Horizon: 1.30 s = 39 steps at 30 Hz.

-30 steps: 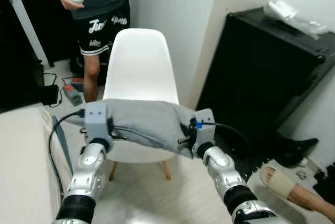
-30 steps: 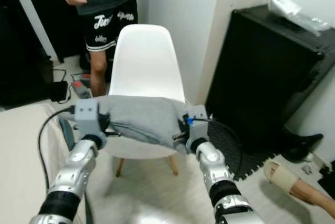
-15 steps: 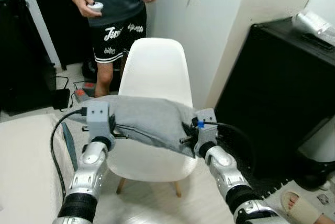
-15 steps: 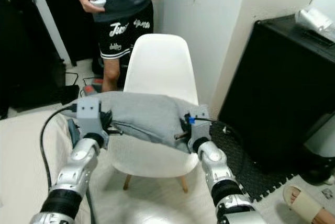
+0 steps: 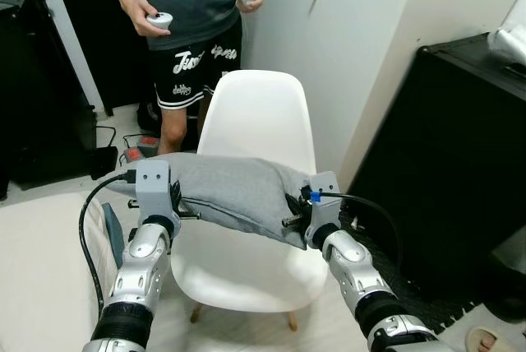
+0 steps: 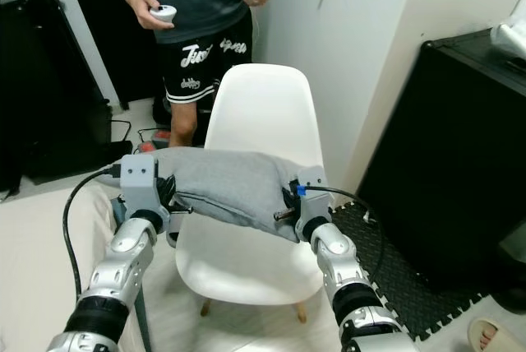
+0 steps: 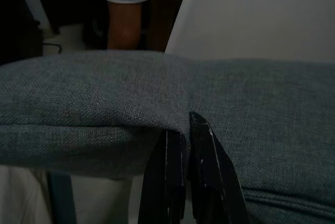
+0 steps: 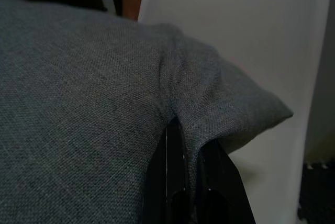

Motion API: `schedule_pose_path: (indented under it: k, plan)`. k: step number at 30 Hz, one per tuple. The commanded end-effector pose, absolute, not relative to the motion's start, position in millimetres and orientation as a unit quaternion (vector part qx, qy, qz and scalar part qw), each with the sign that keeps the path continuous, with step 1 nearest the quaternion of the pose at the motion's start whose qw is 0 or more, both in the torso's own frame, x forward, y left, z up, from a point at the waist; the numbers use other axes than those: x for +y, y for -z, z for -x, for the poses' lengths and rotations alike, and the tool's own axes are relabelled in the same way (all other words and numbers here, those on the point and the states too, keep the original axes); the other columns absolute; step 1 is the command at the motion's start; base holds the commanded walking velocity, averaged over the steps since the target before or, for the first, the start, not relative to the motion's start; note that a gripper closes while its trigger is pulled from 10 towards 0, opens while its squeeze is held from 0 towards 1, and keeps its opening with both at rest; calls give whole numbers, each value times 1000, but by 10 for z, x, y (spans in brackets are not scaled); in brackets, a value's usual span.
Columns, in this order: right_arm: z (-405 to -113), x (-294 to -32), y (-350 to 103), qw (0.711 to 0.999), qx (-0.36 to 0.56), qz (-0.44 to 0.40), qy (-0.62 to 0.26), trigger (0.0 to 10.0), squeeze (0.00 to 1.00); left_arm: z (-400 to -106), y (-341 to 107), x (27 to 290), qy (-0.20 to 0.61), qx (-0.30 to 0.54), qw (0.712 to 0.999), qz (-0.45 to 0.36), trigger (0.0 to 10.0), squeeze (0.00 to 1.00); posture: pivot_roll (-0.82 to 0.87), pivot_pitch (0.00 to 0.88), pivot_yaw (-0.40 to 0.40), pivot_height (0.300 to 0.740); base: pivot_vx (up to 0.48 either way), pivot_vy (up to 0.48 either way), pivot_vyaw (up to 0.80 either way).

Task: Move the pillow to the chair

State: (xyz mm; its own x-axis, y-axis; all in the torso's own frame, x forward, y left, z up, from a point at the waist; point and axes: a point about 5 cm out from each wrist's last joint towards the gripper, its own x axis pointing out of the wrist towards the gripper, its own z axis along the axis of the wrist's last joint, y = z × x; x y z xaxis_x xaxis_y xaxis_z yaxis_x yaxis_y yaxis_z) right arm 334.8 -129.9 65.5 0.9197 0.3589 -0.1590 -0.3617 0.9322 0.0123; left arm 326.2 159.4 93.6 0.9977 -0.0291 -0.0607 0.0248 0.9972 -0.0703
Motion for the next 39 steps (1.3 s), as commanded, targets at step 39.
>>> schedule_pose_path:
  k: [39]
  plan:
    - [-3344,-1306,-671,980,76,12,-183,10000,0,-3435,-1052,1474,41,13,999,27,10000,0,-34,87,-3,675,14,0,0]
